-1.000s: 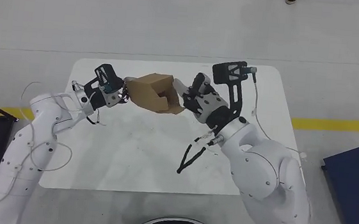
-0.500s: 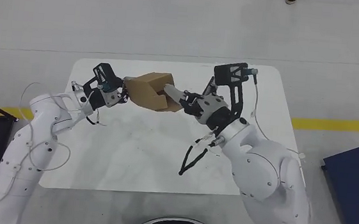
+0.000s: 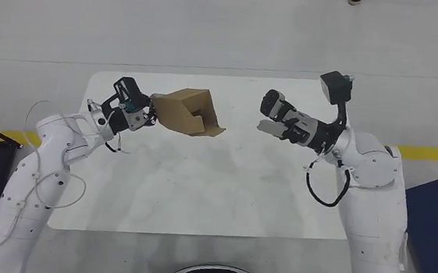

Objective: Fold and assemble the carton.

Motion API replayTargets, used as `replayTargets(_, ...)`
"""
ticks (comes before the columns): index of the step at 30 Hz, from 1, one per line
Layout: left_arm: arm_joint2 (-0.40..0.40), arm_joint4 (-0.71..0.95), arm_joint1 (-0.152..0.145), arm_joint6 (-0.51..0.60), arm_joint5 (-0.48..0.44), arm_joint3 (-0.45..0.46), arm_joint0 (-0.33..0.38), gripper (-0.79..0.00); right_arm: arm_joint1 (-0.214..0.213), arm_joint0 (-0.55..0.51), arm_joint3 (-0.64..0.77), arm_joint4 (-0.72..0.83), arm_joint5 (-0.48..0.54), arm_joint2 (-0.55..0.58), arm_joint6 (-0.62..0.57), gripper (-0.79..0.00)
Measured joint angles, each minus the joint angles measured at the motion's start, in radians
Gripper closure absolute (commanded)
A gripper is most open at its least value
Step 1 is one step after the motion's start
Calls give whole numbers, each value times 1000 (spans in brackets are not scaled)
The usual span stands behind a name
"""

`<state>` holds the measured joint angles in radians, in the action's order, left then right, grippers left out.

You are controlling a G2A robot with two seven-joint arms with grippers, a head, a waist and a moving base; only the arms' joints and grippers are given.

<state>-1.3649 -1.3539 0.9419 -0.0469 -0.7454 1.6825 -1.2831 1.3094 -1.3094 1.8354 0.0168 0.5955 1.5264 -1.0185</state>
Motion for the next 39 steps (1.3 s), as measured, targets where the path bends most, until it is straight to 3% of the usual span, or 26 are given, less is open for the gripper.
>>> replayTargets(32,0,0,0,0,0,0,0,0,0,0,1,-2,0,-1,1,-785)
replayTargets(35,0,-5,0,3,3,3,2,0,-7,15,19,-87,-13,-17,-28,-785)
replayTargets(39,44,-94,5,-13,7,-1,64,0,-19,42,19,-164,-38,-2,-48,-785)
